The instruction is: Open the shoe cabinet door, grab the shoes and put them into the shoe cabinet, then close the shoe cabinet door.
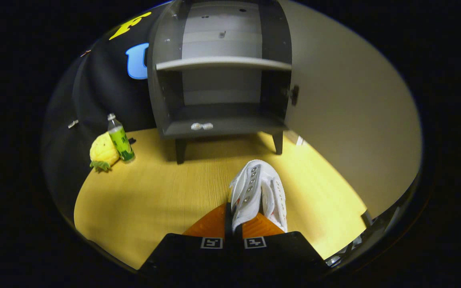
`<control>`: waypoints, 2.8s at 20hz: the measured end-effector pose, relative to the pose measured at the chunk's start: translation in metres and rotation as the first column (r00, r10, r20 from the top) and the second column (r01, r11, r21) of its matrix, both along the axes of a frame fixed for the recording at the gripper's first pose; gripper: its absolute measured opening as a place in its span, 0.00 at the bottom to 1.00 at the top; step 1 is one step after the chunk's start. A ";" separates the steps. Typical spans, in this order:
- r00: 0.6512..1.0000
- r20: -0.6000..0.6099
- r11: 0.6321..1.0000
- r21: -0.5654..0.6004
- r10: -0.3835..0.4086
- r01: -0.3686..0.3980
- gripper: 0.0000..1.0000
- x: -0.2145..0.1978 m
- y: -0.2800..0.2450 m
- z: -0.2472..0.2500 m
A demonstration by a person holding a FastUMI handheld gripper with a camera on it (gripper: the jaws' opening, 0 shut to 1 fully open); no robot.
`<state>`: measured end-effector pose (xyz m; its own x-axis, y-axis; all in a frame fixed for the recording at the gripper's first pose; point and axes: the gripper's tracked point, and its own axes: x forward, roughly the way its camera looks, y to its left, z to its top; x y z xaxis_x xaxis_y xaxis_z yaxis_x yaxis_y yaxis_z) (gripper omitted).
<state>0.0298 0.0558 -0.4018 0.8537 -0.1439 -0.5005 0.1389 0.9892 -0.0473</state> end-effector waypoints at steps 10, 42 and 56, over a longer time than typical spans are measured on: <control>0.973 0.226 0.997 -0.064 0.051 -0.038 0.05 0.111 0.019 0.185; 0.962 0.172 0.977 -0.085 0.210 -0.198 0.04 0.373 0.013 0.176; 0.966 0.183 0.983 -0.063 0.183 -0.175 0.55 0.328 0.013 0.198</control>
